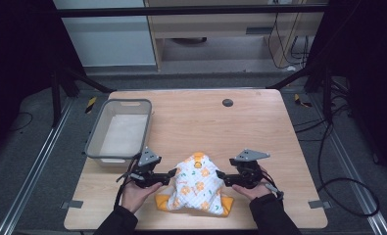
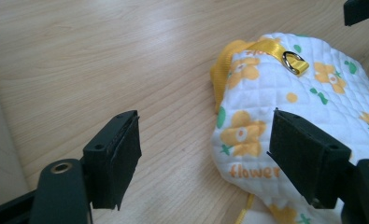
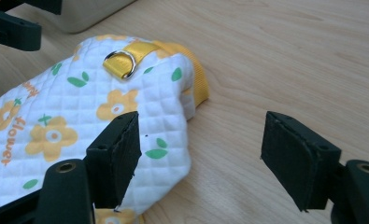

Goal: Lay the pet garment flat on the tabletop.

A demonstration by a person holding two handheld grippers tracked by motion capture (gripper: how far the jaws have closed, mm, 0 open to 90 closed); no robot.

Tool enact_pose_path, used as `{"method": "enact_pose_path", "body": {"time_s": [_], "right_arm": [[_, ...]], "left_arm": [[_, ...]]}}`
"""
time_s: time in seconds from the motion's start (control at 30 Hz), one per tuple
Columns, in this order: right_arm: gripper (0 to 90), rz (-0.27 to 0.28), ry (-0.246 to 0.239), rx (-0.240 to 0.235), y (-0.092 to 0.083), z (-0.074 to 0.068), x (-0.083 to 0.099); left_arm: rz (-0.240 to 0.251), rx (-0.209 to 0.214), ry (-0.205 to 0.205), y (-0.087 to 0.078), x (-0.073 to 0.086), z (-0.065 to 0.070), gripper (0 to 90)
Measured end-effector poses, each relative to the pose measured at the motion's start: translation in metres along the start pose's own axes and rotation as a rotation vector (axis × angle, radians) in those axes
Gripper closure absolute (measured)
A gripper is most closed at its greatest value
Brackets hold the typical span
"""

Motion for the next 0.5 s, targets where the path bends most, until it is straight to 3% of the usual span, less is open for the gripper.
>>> {"method": "enact_pose_path", "body": {"time_s": [0.27, 0.5], "right_arm": [[34.3, -0.034, -0.020, -0.038, 0.010, -0.013, 0.007], [52.2, -0.055, -0.027, -0.078, 0.014, -0.021, 0.009]], "left_arm": [[-0.042, 0.038, 0.015, 0.016, 0.004, 0.007, 24.7], [-0.067, 0.070, 0.015, 0.027, 0.009, 0.012, 30.0]]}}
Point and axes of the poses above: each handheld gripper's, and its own axes: y roughly forward along the jaws, x roughly out of its underside, z roughly to its right, the point moved 10 cm from there along y, roughly forward along the jaws, and after that the axes turned 15 degrees about x, right-handed, at the moved point
